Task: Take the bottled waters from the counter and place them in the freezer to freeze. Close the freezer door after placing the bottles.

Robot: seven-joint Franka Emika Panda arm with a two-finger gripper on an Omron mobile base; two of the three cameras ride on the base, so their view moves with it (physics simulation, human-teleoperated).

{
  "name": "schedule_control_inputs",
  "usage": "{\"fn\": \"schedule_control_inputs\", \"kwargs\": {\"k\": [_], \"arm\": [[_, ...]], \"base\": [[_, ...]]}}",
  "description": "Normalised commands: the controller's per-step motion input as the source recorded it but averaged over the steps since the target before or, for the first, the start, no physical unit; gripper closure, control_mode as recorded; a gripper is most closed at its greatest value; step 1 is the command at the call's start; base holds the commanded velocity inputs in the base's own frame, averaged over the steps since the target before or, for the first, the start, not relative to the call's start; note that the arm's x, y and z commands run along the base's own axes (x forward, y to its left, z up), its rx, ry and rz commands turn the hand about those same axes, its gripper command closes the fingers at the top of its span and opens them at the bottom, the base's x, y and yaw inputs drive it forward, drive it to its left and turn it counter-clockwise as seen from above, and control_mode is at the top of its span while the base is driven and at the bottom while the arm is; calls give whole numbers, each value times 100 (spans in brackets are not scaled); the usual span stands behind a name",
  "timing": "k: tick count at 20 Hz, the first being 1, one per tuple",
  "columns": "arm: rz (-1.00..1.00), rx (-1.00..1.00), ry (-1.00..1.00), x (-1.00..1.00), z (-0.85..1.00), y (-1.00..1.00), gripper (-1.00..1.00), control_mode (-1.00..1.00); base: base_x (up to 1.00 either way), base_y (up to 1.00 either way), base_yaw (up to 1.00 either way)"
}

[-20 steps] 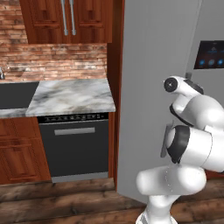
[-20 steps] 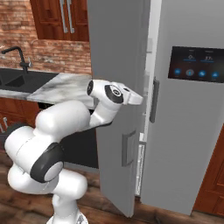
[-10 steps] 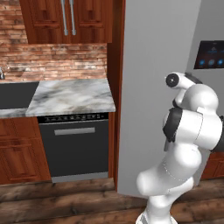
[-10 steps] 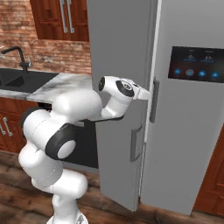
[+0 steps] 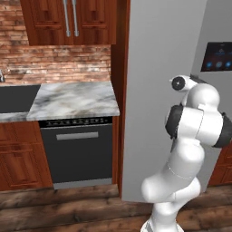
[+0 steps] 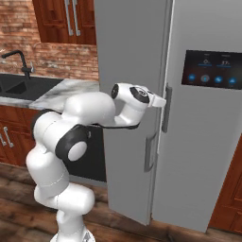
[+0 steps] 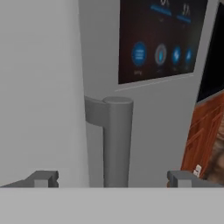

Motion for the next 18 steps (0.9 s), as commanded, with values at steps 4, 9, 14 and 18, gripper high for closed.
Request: {"fn": "schedule_control_inputs", "kwargs": {"k": [4,9,14,18], "arm": [[1,-1,0,17,-21,-25,-100,-100],[0,-2,0,33,-21,-27,-100,-100],[0,-2,0,48,-14,-19,-100,-100],[0,-6,0,28,-18,-11,-100,-100]], "base": [[0,0,0],[0,0,0],[0,0,0],[0,0,0]]}}
